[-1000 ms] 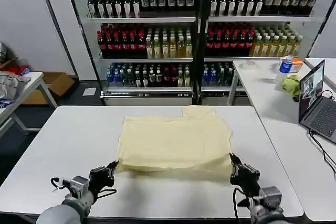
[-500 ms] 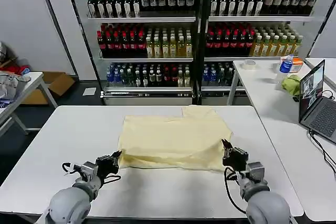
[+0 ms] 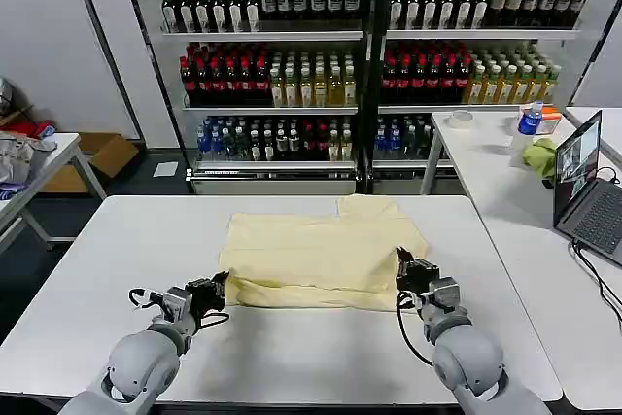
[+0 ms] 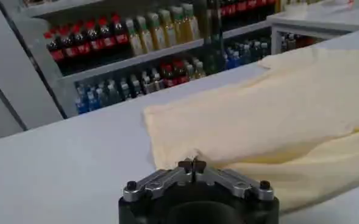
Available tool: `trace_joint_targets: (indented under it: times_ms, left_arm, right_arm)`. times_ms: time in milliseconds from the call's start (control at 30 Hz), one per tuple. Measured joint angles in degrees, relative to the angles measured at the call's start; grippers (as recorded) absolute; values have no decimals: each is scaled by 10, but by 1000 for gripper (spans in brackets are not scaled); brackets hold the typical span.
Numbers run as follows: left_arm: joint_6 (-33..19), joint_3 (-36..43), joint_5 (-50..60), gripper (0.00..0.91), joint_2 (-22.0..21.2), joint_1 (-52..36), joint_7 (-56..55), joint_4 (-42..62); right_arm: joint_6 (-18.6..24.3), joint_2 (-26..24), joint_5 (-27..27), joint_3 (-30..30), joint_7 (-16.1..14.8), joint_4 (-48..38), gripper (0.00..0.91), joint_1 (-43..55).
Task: Fold and organize the clothes.
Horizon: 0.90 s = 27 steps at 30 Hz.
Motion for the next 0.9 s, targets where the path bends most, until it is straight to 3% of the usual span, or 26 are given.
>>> trace_joint_targets:
  times_ms: [500,900]
  left_arm:
    - [1,-28,5,907,-13,39,-5,-23]
    - [1,-35,3,907,-22,71,-6,-24]
  right_arm:
    - [9,-2,-13,37,-2,31,907,-54]
    - [-5,-3,22,97,10,50,907,-130]
